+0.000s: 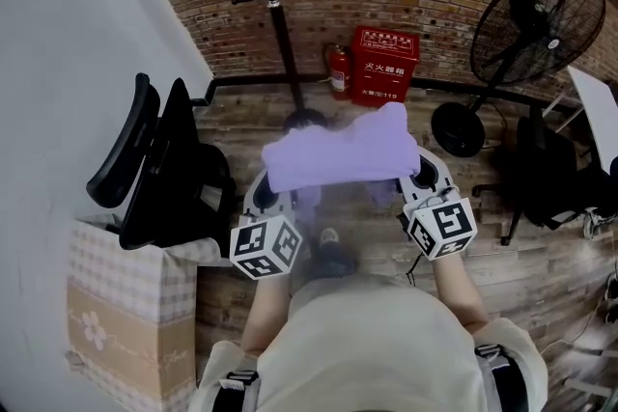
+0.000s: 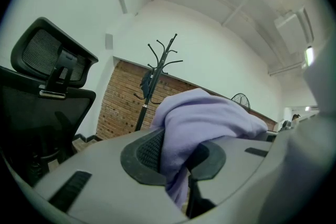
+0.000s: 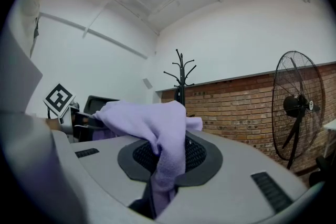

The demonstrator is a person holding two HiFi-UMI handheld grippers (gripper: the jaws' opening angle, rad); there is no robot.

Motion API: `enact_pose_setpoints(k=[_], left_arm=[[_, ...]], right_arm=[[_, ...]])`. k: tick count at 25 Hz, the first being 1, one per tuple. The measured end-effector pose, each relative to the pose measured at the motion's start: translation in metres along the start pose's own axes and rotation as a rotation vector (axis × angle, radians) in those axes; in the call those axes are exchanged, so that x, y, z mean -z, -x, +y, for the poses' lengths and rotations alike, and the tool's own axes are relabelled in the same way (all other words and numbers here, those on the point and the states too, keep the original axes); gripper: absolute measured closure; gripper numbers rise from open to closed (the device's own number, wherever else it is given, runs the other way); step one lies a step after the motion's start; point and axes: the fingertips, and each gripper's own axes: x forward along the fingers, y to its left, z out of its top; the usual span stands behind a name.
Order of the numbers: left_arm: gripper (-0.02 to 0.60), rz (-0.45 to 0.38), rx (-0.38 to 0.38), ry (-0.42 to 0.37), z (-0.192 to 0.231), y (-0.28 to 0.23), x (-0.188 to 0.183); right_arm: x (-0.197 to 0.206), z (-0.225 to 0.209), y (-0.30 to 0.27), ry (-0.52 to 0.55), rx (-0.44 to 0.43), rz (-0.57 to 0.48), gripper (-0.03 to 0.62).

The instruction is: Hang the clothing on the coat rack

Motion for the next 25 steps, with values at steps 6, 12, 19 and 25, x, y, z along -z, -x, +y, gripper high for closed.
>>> enact_pose_setpoints(k=[6, 12, 19, 25], left_arm=[[0.531, 0.000, 0.006, -0.010, 0.024, -0.047, -0.020], [0.531, 0.004, 0.007, -0.005, 0.053, -0.090, -0.036], [0.529, 0.023, 0.019, -0.016, 0.079, -0.141, -0.044], [0.531, 0.033, 0.035, -0.034, 0.095, -0.181, -0.054]], right_arm=[[-0.005, -0.012, -0.053, 0.003, 0.007, 0.002, 0.545], [-0.006, -0.019, -0.106, 0.002, 0.009, 0.009, 0.545], [0.000, -0.035, -0.160, 0.015, 0.022, 0.023, 0.545], [-0.003, -0.049, -0.201, 0.032, 0.040, 0.020, 0.545]])
